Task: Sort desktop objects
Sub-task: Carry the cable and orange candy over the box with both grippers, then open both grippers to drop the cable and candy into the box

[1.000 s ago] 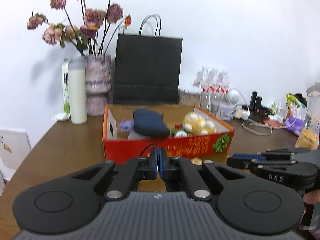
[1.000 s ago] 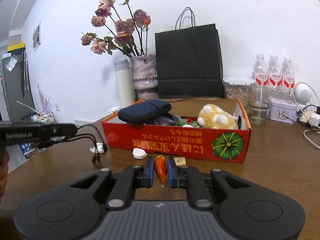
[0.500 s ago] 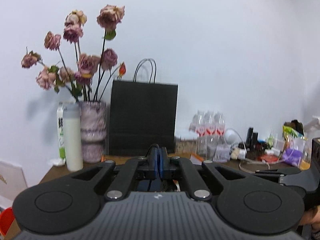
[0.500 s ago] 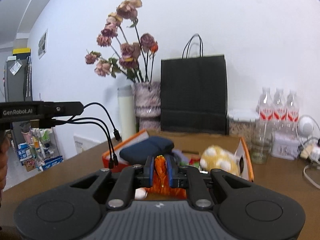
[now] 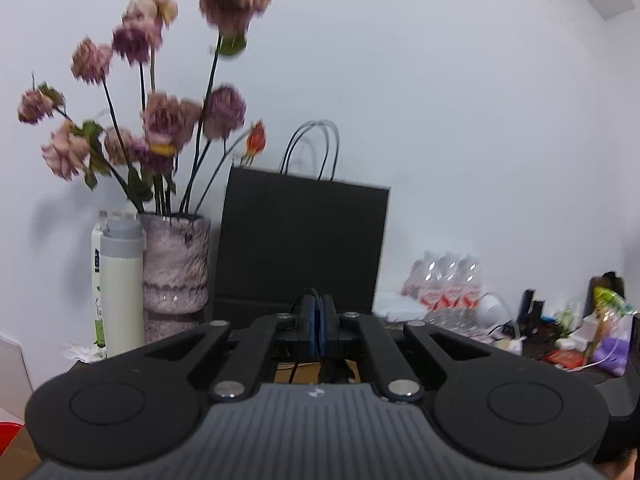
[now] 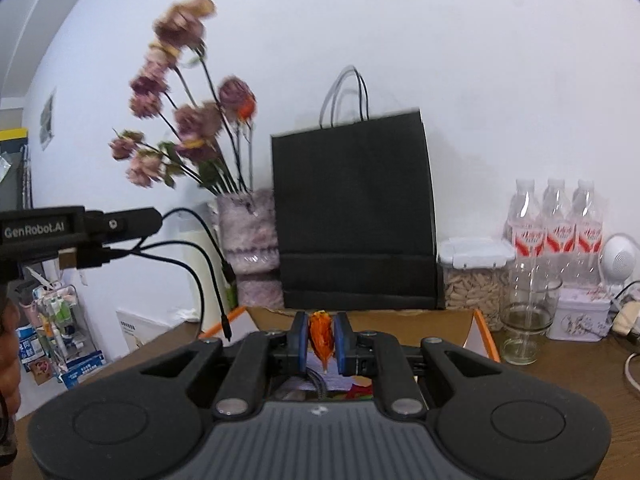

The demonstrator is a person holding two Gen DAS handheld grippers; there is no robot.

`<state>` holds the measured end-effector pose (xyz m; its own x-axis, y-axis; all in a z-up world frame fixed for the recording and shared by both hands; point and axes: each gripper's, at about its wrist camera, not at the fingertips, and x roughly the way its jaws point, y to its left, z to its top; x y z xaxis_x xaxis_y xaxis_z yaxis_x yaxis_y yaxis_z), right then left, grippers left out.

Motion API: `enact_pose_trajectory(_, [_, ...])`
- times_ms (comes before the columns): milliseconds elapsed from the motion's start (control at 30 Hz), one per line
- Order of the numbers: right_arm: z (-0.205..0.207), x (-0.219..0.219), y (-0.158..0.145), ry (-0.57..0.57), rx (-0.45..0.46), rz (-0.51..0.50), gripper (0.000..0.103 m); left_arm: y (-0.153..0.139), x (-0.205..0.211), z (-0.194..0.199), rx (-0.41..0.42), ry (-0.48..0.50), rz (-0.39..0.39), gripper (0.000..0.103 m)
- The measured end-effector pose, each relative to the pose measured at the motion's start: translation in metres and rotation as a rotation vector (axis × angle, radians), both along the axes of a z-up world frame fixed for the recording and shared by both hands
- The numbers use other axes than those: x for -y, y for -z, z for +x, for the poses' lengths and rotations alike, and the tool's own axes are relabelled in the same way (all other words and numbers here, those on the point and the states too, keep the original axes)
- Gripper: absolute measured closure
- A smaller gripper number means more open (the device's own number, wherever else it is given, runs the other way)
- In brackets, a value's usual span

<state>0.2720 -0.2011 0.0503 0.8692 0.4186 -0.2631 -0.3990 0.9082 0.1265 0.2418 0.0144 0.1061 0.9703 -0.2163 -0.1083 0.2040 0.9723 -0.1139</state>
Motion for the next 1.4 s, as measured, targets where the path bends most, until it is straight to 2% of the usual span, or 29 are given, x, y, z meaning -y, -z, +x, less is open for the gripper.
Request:
enact_pose_trajectory(167, [0.042, -0.011, 0.028, 0.001, -0.065, -0.051, 0.090, 0.024, -0.002, 0.052, -0.063, -0.001, 0.031, 0.100])
enact_pose_trajectory(367, [0.071, -0.018, 0.048, 0.000, -0.102, -0.109, 0.091, 0.061, -0.010, 0.096, -0.195, 0.000, 0.040, 0.100])
enact_pose_trajectory(500, [0.072, -0.019, 0.057, -0.001, -0.118, -0.130, 0.091, 0.077, -0.016, 0.105, -0.259, -0.018, 0.023, 0.100])
enact_pose_trajectory(633, [0.066, -0.021, 0.060, -0.004, -0.116, -0.149, 0.090, 0.082, -0.021, 0.101, -0.261, -0.029, 0.013, 0.099])
enact_pose_trajectory(700, [0.064, -0.023, 0.062, -0.003, -0.115, -0.156, 0.088, 0.083, -0.019, 0.099, -0.260, -0.041, 0.021, 0.095])
enact_pose_trajectory(733, [0.063, -0.024, 0.062, -0.005, -0.117, -0.161, 0.082, 0.084, -0.019, 0.098, -0.261, -0.050, 0.027, 0.089])
enact_pose_trajectory(767, [0.062, -0.024, 0.062, -0.009, -0.116, -0.162, 0.079, 0.084, -0.019, 0.097, -0.258, -0.064, 0.032, 0.077])
enact_pose_trajectory(800, [0.061, -0.025, 0.063, -0.015, -0.115, -0.161, 0.072, 0.084, -0.020, 0.096, -0.256, -0.080, 0.033, 0.068])
enact_pose_trajectory(833, [0.060, -0.025, 0.062, -0.024, -0.112, -0.157, 0.062, 0.084, -0.022, 0.095, -0.255, -0.097, 0.025, 0.045])
enact_pose_trajectory(867, [0.058, -0.026, 0.062, -0.033, -0.109, -0.153, 0.057, 0.083, -0.025, 0.094, -0.254, -0.102, 0.008, 0.023])
enact_pose_trajectory(900, [0.056, -0.027, 0.062, -0.044, -0.105, -0.151, 0.047, 0.083, -0.027, 0.094, -0.256, -0.089, -0.010, 0.016])
enact_pose_trajectory(967, [0.051, -0.031, 0.062, -0.058, -0.095, -0.160, 0.033, 0.083, -0.030, 0.093, -0.261, -0.074, -0.032, 0.010])
enact_pose_trajectory(1033, [0.046, -0.036, 0.062, -0.055, -0.077, -0.184, 0.020, 0.084, -0.028, 0.092, -0.257, -0.073, -0.021, 0.000])
enact_pose_trajectory(1300, [0.028, -0.038, 0.058, 0.010, -0.025, -0.210, 0.000, 0.080, -0.016, 0.072, -0.188, -0.069, 0.021, 0.000])
enact_pose_trajectory(1400, [0.022, -0.034, 0.054, 0.040, 0.003, -0.204, 0.000, 0.079, -0.012, 0.063, -0.152, -0.073, 0.038, 0.000])
